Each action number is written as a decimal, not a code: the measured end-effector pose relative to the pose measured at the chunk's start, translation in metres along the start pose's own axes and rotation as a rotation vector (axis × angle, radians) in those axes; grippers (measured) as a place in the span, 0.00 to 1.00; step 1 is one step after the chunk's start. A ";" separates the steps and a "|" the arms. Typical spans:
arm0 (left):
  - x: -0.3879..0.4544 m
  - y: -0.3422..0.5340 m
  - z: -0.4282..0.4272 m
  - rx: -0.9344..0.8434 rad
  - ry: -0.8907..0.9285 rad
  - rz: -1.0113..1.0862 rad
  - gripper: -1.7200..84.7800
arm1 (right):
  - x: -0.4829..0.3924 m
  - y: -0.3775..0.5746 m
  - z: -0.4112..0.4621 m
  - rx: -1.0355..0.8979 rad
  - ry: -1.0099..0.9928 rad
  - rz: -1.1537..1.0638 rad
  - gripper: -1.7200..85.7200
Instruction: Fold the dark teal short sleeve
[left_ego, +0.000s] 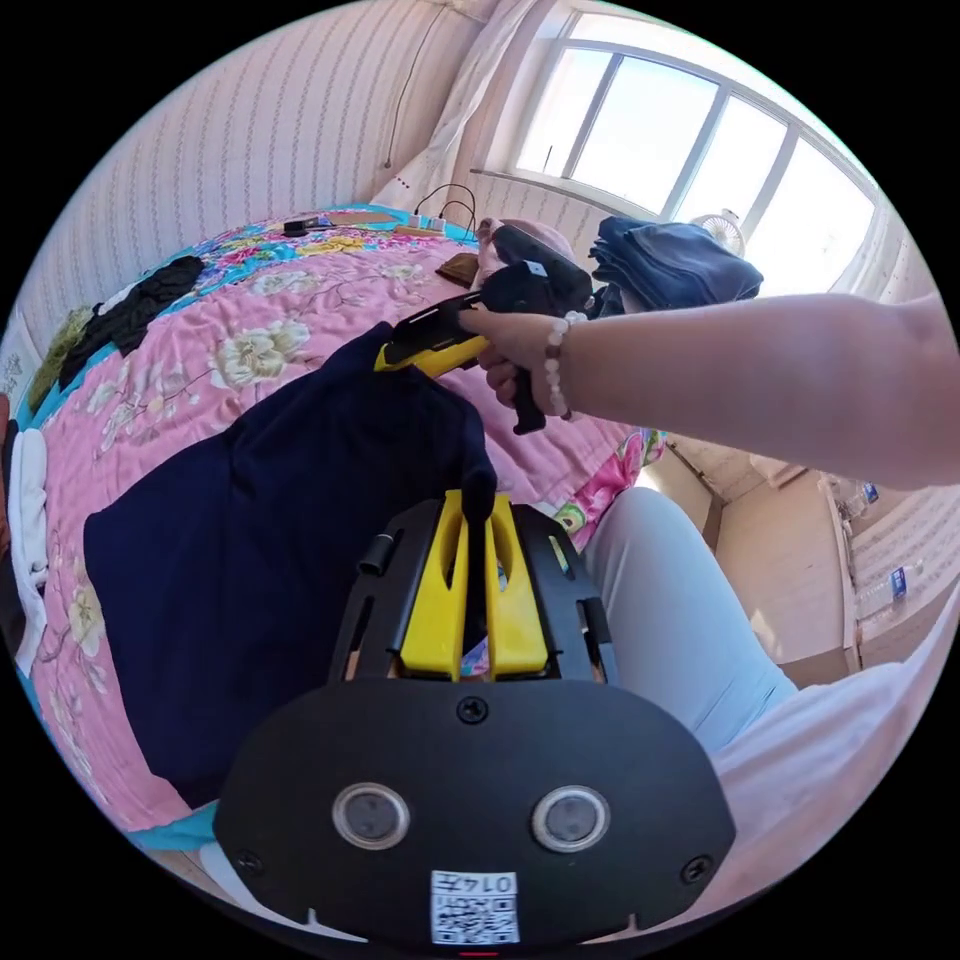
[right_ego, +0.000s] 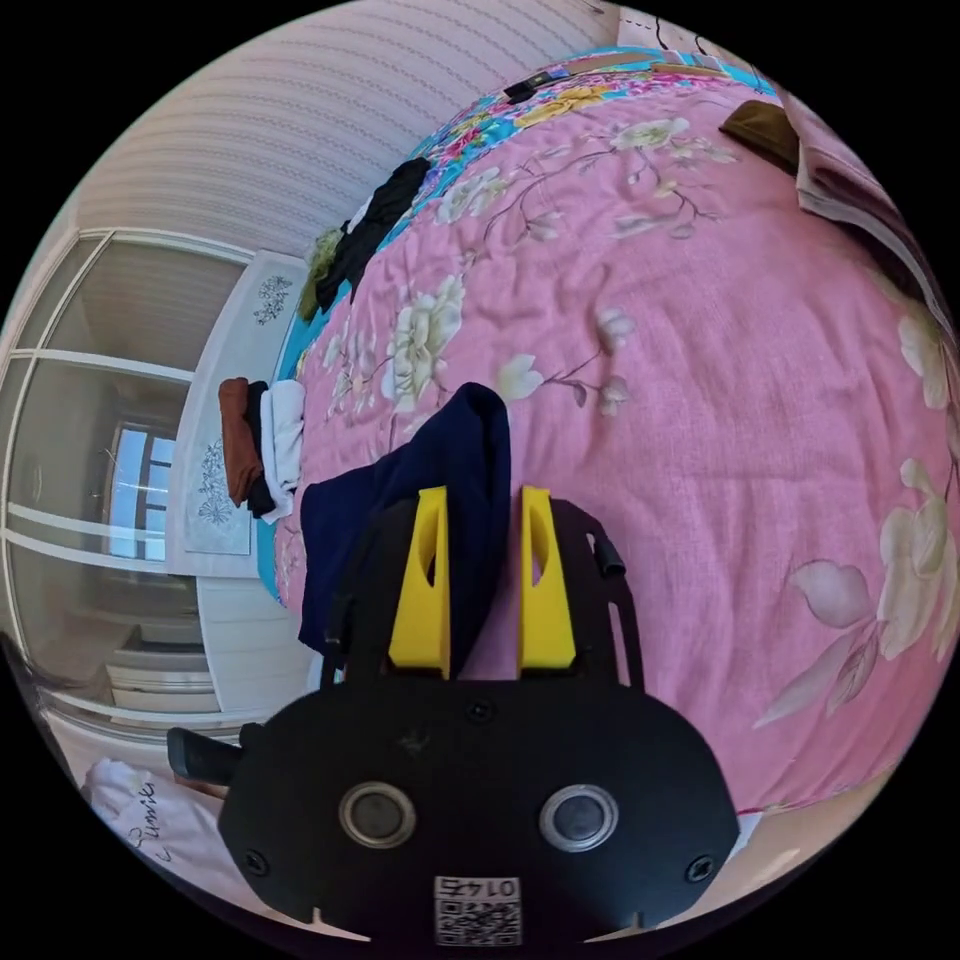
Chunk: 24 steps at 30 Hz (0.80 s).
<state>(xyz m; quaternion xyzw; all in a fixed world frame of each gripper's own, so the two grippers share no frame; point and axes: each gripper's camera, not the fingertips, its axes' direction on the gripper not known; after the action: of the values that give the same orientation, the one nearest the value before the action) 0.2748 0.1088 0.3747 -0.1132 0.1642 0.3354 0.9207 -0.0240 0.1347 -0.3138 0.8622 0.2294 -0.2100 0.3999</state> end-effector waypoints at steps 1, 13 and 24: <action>-0.008 0.003 -0.008 0.019 0.002 -0.019 0.01 | -0.007 -0.006 0.001 -0.020 0.015 -0.010 0.07; -0.133 0.106 -0.124 0.258 -0.114 -0.505 0.01 | -0.215 -0.063 0.047 -0.190 0.049 -0.419 0.05; -0.191 0.182 -0.167 0.138 -0.178 -0.757 0.03 | -0.343 -0.083 0.153 -0.338 0.088 -0.529 0.07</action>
<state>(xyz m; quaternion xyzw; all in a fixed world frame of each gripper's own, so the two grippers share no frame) -0.0202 0.0807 0.2754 -0.0738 0.0525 -0.0313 0.9954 -0.3750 -0.0161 -0.2664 0.7022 0.4945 -0.2283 0.4585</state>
